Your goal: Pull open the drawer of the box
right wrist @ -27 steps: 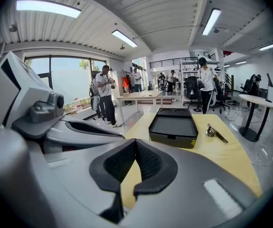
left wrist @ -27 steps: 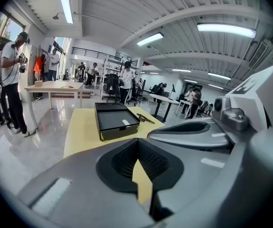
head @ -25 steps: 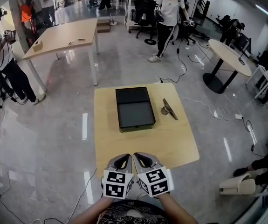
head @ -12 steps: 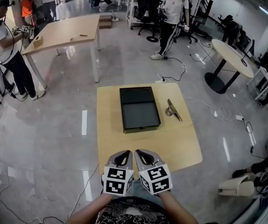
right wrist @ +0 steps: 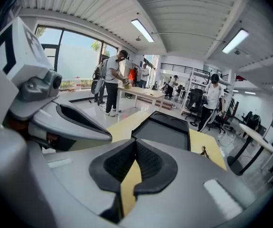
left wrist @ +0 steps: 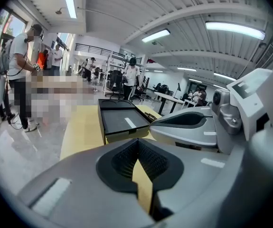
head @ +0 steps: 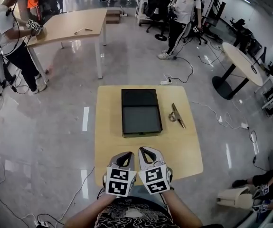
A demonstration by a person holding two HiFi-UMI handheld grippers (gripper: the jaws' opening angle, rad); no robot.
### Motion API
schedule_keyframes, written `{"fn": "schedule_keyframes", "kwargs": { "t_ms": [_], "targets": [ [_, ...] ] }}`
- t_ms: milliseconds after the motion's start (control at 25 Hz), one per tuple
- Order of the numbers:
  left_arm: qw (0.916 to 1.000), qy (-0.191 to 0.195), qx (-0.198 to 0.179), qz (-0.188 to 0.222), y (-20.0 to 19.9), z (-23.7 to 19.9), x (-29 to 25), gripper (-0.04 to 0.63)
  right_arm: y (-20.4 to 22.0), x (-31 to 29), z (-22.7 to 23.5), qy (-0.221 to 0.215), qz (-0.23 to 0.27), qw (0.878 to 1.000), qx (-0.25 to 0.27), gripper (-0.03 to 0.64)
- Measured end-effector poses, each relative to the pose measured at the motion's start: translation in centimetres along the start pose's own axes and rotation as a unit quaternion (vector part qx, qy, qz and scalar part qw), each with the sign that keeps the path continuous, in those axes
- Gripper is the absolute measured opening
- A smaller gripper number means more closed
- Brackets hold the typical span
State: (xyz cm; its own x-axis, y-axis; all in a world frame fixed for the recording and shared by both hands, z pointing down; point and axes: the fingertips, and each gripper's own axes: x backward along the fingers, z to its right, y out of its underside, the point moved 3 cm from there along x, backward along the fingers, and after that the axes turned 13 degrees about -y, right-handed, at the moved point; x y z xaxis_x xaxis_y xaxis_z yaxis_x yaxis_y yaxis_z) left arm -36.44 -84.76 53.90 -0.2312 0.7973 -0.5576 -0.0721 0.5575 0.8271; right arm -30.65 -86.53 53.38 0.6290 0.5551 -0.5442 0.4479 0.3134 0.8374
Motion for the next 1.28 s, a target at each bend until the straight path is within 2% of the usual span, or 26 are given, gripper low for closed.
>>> {"fn": "schedule_keyframes", "kwargs": {
  "t_ms": [120,240,320,520,760,1000,1280],
  "targets": [
    [0.9999,-0.009,0.008,0.0,-1.7,1.2,-6.8,0.012,1.9,-3.0,7.1,0.009,-0.03,0.999,0.041,0.006],
    [0.9994,-0.025,0.022,-0.005,-1.7,4.4,-14.0,0.012,6.8,-5.3,14.8,0.01,-0.063,0.994,0.088,0.006],
    [0.9988,-0.037,0.03,-0.007,-1.1,5.3,-17.1,0.012,9.3,-6.8,17.6,0.006,-0.08,0.99,0.117,0.006],
    [0.9979,-0.05,0.04,-0.008,-3.8,2.1,-17.5,0.012,7.4,-10.2,18.0,-0.007,-0.113,0.976,0.188,0.008],
    [0.9973,-0.057,0.044,-0.015,-5.0,0.0,-21.1,0.012,8.1,-15.1,20.6,-0.012,-0.154,0.955,0.255,0.017],
    [0.9968,-0.061,0.046,-0.022,-10.7,0.6,-26.9,0.012,6.7,-18.1,28.6,-0.008,-0.184,0.938,0.295,0.018],
    [0.9959,-0.071,0.051,-0.024,-8.7,-1.9,-27.2,0.012,8.5,-21.0,26.8,-0.013,-0.204,0.917,0.343,0.021]
  ]
}}
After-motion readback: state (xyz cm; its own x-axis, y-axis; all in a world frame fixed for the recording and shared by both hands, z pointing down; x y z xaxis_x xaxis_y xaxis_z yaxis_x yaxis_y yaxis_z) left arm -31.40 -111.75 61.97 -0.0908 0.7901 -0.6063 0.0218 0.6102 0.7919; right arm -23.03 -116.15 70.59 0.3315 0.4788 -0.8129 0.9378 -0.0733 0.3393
